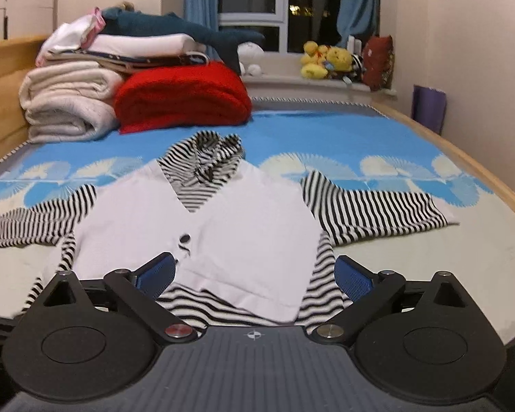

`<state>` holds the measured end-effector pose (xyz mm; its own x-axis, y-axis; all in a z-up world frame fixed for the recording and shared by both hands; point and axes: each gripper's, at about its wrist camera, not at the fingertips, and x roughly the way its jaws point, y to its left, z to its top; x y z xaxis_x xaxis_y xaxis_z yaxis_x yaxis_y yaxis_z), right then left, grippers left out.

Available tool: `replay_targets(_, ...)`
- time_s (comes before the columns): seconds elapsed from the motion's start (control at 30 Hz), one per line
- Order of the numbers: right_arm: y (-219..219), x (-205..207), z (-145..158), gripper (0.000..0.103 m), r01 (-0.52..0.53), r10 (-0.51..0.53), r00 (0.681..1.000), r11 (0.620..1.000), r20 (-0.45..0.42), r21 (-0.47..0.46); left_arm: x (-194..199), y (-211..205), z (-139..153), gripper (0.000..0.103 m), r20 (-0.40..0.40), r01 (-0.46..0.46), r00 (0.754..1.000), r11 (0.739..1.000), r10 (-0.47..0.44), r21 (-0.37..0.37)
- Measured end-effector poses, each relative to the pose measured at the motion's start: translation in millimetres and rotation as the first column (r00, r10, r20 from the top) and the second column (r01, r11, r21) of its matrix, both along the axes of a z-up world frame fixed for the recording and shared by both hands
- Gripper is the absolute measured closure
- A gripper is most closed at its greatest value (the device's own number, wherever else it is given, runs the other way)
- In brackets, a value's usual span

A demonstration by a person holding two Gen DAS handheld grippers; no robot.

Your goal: Fold small clothes

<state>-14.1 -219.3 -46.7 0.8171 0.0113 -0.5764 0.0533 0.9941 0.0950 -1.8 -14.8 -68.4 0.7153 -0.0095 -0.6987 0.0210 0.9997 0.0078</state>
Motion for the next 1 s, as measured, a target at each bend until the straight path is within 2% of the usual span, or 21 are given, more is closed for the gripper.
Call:
replay_targets(0.1,2,2,-9,0.006,0.01,-0.011,1.0,1.0,-0.021,-0.015,7,-2,-6,0.001,0.003,-0.012,1.0,1.0,0.012,-0.022)
replay_targets(0.23,5,10,-19,0.01,0.024,-0.024,0.998,1.0,-0.053,-0.009,10,-15,-11,0.001,-0.013,0.001,1.0,1.0,-0.001,-0.001)
replay_targets(0.43,14,16,-22,0.01,-0.002,0.002,0.998,1.0,-0.062,-0.009,16,-16,-10,0.001,-0.011,-0.013,1.0,1.0,0.013,-0.013)
replay_targets(0.63,15,20,-26,0.01,-0.006,0.006,0.997,1.0,-0.073,-0.005,24,-12,-10,0.001,-0.074,-0.037,0.997,0.998,0.032,-0.055)
replay_targets(0.7,16,23,-28,0.01,-0.007,0.007,0.997,1.0,-0.082,0.0,22,-12,-8,0.001,-0.053,-0.026,0.998,0.998,0.023,-0.061)
replay_targets(0.8,17,25,-31,0.01,-0.01,0.009,0.996,1.0,-0.087,-0.002,16,-17,-12,0.001,-0.003,0.001,1.0,1.0,-0.001,-0.02)
replay_targets(0.83,18,25,-32,0.01,-0.011,0.011,0.996,1.0,-0.088,-0.002,15,-18,-15,0.001,-0.006,0.0,1.0,1.0,0.0,-0.004)
replay_targets(0.9,18,26,-34,0.01,-0.011,0.011,0.995,1.0,-0.098,-0.002,18,-18,-19,0.001,-0.039,0.0,0.999,1.0,-0.001,-0.022)
replay_targets(1.0,18,27,-34,0.01,-0.009,0.01,0.995,1.0,-0.095,0.004,17,-20,-21,0.001,-0.029,0.002,1.0,1.0,-0.002,-0.001)
